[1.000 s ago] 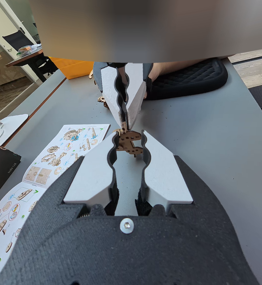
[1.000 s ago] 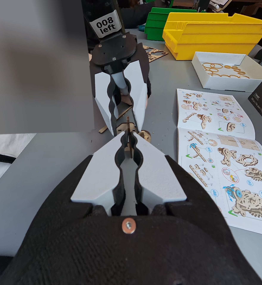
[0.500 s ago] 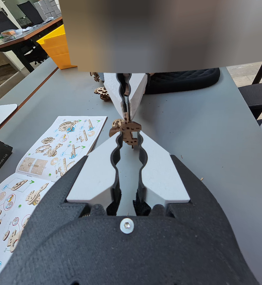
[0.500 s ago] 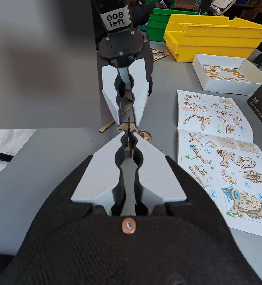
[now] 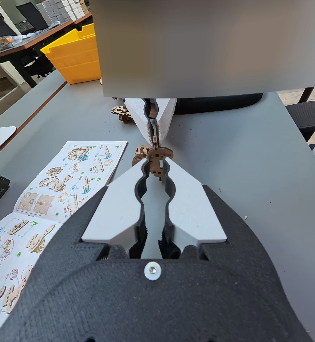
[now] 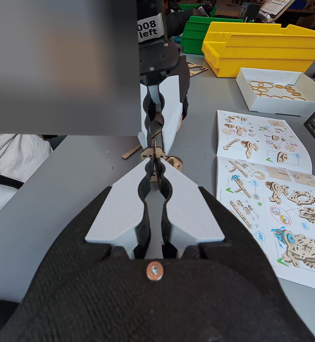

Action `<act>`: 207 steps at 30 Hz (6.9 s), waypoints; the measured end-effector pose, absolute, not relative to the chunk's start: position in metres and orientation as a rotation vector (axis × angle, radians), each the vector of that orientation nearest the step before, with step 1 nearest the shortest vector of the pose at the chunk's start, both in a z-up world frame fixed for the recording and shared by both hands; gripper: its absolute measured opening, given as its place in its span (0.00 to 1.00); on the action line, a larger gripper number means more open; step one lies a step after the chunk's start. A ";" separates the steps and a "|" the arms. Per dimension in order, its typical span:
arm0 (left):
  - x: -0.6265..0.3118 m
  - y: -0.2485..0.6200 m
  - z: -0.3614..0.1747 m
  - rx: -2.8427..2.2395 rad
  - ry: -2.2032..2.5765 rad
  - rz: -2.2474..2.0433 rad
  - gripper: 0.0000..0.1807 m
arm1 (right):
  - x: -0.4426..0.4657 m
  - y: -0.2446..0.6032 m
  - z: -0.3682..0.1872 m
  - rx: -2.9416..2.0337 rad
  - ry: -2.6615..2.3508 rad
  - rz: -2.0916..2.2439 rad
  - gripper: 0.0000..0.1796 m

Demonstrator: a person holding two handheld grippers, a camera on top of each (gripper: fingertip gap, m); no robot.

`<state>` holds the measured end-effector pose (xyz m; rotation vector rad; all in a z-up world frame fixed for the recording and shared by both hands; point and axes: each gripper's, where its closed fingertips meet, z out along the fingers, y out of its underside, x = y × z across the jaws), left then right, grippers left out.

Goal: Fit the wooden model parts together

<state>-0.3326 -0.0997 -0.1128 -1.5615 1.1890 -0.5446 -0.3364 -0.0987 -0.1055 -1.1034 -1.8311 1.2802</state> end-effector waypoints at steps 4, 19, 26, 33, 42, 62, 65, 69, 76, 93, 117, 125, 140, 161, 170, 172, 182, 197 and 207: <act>-0.333 -0.099 -0.113 -1.565 1.186 -0.555 0.06 | -0.336 -0.099 -0.106 -1.095 -1.829 1.301 0.01; -0.332 -0.102 -0.113 -1.515 1.204 -0.477 0.04 | -0.336 -0.103 -0.107 -1.062 -1.837 1.268 0.01; -0.301 -0.117 -0.154 -1.524 1.513 -0.290 0.01 | -0.343 -0.125 -0.110 -0.933 -1.907 1.178 0.00; -0.334 -0.097 -0.127 -1.518 1.247 -0.229 0.07 | -0.331 -0.098 -0.091 -1.013 -1.815 1.189 0.00; -0.346 -0.093 -0.128 -1.546 1.251 -0.159 0.07 | -0.331 -0.082 -0.109 -1.224 -1.837 1.025 0.06; -0.339 -0.092 -0.150 -1.665 1.297 -0.164 0.10 | -0.291 -0.073 -0.147 -1.285 -2.139 0.778 0.08; -0.337 -0.091 -0.152 -1.675 1.305 -0.159 0.09 | -0.290 -0.068 -0.143 -1.264 -2.118 0.764 0.08; -0.335 -0.092 -0.153 -1.673 1.317 -0.156 0.06 | -0.288 -0.060 -0.143 -1.262 -2.084 0.770 0.08; -0.331 -0.096 -0.147 -1.641 1.296 -0.176 0.06 | -0.291 -0.054 -0.150 -1.432 -2.010 0.954 0.01; -0.313 -0.083 -0.108 -1.262 1.352 0.320 0.17 | -0.303 -0.083 -0.109 -1.943 -1.664 1.604 0.01; -0.317 -0.091 -0.126 -1.244 1.402 0.421 0.09 | -0.310 -0.094 -0.110 -1.860 -1.691 1.735 0.01; -0.320 -0.094 -0.108 -1.361 1.244 0.187 0.06 | -0.314 -0.099 -0.081 -1.408 -1.737 1.639 0.21; -0.307 -0.113 -0.059 -1.442 0.850 -0.679 0.06 | -0.323 -0.117 -0.044 -1.042 -1.628 1.498 0.07; -0.314 -0.106 -0.054 -1.491 0.739 -0.862 0.06 | -0.334 -0.107 -0.040 -1.292 -1.454 1.717 0.06; -0.317 -0.100 -0.059 -1.552 0.660 -0.945 0.06 | -0.335 -0.095 -0.039 -1.435 -1.283 2.024 0.08; -0.319 -0.098 -0.061 -1.568 0.644 -0.958 0.06 | -0.337 -0.093 -0.041 -1.445 -1.274 1.997 0.07; -0.318 -0.097 -0.060 -1.555 0.629 -0.976 0.06 | -0.337 -0.092 -0.040 -1.432 -1.254 1.974 0.07; -0.313 -0.106 -0.055 -1.516 0.653 -1.032 0.06 | -0.330 -0.102 -0.035 -1.285 -1.382 1.947 0.07; -0.310 -0.112 -0.047 -1.432 0.718 -0.929 0.06 | -0.328 -0.115 -0.034 -1.180 -1.481 1.835 0.07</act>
